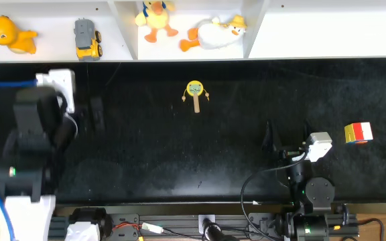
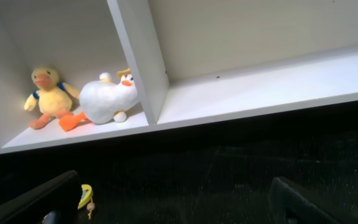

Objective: Store Toys

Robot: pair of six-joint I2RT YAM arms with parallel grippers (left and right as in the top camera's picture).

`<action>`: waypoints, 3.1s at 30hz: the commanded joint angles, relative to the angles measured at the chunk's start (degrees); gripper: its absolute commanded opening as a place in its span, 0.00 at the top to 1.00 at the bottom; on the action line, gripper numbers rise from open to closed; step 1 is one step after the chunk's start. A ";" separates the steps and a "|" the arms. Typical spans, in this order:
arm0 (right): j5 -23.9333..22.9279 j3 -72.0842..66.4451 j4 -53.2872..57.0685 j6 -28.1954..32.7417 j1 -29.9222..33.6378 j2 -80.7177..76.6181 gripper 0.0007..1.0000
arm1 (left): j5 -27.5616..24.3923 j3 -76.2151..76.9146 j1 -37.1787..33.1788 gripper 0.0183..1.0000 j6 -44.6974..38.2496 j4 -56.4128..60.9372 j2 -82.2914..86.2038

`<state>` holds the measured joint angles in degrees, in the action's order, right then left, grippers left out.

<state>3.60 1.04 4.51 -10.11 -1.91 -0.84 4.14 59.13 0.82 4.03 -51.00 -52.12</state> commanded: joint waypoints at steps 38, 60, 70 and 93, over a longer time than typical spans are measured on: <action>-0.48 -0.79 -0.33 -0.17 -0.31 0.63 0.00 | 1.99 -36.76 -4.04 0.00 0.76 34.27 28.94; -0.48 -0.79 -0.33 -0.17 -0.31 0.63 0.01 | 2.03 -58.66 -4.90 0.00 0.48 46.84 51.98; -0.48 -0.79 -0.31 -0.17 -0.31 0.63 0.01 | 1.11 -58.69 -4.90 0.00 0.52 46.60 51.98; -0.48 -0.79 -0.33 -0.17 -0.31 0.63 0.00 | 1.11 -58.66 -4.94 0.00 0.52 46.62 51.95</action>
<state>3.60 1.04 4.49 -10.09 -1.91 -0.84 5.63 0.73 -3.53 4.36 -4.47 -0.86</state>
